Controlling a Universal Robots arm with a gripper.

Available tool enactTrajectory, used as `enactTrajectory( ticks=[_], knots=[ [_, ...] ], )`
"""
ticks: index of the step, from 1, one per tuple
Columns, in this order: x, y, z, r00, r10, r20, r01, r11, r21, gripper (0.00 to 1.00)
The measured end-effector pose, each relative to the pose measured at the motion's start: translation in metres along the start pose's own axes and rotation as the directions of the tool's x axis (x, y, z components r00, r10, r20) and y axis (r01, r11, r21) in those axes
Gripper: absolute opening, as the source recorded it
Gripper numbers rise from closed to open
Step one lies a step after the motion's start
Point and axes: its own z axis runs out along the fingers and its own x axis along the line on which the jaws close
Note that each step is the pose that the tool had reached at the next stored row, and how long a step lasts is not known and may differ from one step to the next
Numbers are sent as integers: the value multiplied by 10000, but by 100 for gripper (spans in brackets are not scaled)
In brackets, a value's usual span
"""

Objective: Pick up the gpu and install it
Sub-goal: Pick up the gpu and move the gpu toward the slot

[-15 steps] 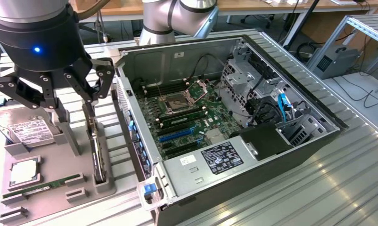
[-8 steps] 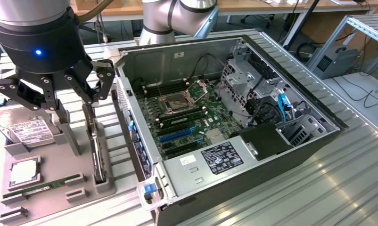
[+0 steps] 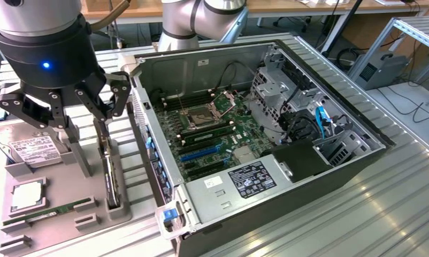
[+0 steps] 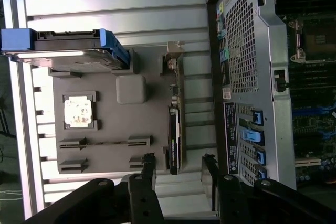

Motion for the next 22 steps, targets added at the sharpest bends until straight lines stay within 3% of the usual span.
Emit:
enactTrajectory(
  ticks=[22],
  knots=[
    [1, -2, 47, 10000, 0, 1, 0, 10000, 16, 48]
  ],
)
